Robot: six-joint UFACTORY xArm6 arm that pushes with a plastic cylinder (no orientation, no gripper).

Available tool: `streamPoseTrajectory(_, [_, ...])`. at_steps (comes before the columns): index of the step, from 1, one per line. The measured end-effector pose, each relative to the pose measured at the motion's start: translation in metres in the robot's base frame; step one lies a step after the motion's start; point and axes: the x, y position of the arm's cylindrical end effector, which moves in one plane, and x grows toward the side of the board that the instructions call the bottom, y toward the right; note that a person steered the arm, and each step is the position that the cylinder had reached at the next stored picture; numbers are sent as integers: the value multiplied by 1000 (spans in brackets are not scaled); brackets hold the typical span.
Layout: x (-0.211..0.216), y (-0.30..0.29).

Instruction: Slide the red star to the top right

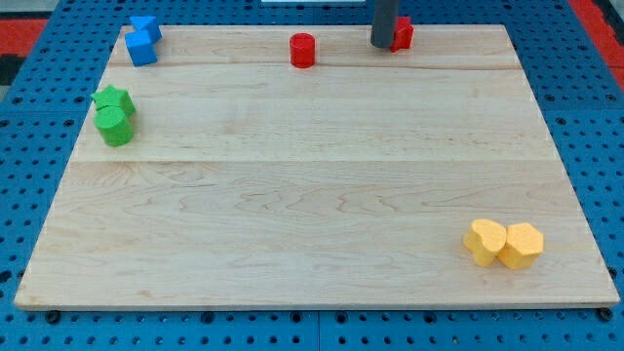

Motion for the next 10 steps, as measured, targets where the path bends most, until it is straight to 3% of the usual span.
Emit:
streamPoseTrajectory(1, [-8,-19])
streamPoseTrajectory(4, [-23,52])
streamPoseTrajectory(10, [-25,97])
